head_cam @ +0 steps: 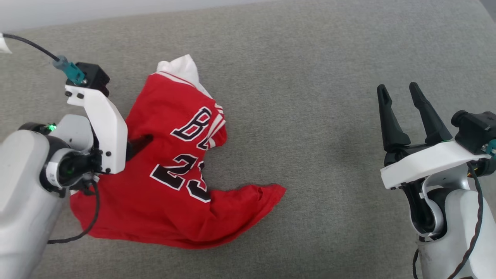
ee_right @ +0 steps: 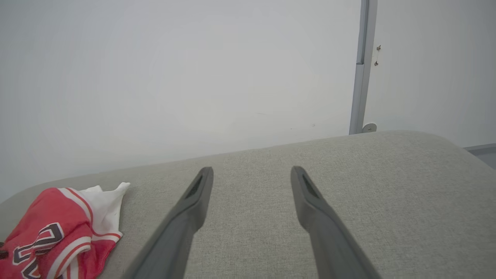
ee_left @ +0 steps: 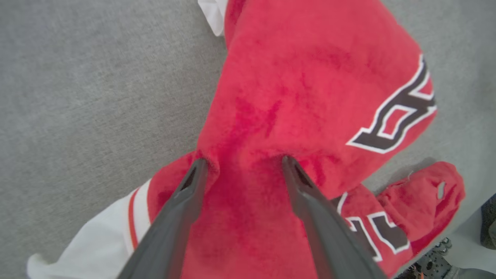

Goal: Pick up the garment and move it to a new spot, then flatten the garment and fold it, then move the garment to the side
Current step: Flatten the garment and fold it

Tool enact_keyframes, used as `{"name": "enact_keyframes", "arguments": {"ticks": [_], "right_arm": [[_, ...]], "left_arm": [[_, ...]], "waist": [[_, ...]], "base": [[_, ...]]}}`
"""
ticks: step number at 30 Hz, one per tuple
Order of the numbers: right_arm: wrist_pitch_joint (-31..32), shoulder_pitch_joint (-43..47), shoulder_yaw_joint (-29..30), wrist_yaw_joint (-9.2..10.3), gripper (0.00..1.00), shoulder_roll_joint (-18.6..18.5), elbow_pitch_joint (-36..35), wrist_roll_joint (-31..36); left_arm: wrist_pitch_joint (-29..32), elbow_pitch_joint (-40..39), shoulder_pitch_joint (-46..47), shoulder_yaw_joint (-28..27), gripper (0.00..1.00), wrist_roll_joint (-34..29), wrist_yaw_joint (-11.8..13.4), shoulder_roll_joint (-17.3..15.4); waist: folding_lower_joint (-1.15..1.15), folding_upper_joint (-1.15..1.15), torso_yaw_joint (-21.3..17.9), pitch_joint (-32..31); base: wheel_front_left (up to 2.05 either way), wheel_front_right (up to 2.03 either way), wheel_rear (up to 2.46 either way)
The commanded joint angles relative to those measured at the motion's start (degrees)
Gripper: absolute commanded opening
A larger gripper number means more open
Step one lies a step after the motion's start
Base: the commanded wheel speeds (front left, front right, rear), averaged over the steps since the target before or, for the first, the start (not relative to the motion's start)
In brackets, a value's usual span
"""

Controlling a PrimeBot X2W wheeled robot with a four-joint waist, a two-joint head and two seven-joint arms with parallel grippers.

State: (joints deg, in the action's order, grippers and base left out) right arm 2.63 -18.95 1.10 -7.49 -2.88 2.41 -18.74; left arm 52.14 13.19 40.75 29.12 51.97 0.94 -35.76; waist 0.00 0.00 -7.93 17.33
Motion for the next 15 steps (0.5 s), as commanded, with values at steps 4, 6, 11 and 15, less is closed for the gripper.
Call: {"name": "enact_keyframes", "arguments": {"ticks": [4,6,11,15], "right_arm": [[-0.80,-0.14,0.03,0.00,1.00,-0.01,0.71,-0.29],[-1.03,0.25,0.18,0.00,1.00,-0.01,0.93,-0.10],[-0.95,0.94,0.78,0.00,1.00,-0.01,1.12,0.54],[-0.46,1.77,1.36,0.00,1.00,-0.01,0.89,0.98]], "left_arm": [[-1.47,3.22,0.91,1.19,0.00,-1.14,-1.86,0.92],[-1.64,4.24,0.78,1.53,0.00,-0.31,-2.65,1.75],[-2.39,2.85,1.35,1.83,0.00,0.33,-4.07,3.13],[-1.88,-1.56,0.37,2.33,0.00,1.81,-4.44,4.53]], "waist": [[0.00,0.00,-0.76,0.18],[0.00,0.00,-0.67,-0.16],[0.00,0.00,-0.30,-1.63],[0.00,0.00,-0.02,-3.11]], "base": [[0.00,0.00,0.00],[0.00,0.00,0.00],[0.00,0.00,0.00],[0.00,0.00,0.00]]}}
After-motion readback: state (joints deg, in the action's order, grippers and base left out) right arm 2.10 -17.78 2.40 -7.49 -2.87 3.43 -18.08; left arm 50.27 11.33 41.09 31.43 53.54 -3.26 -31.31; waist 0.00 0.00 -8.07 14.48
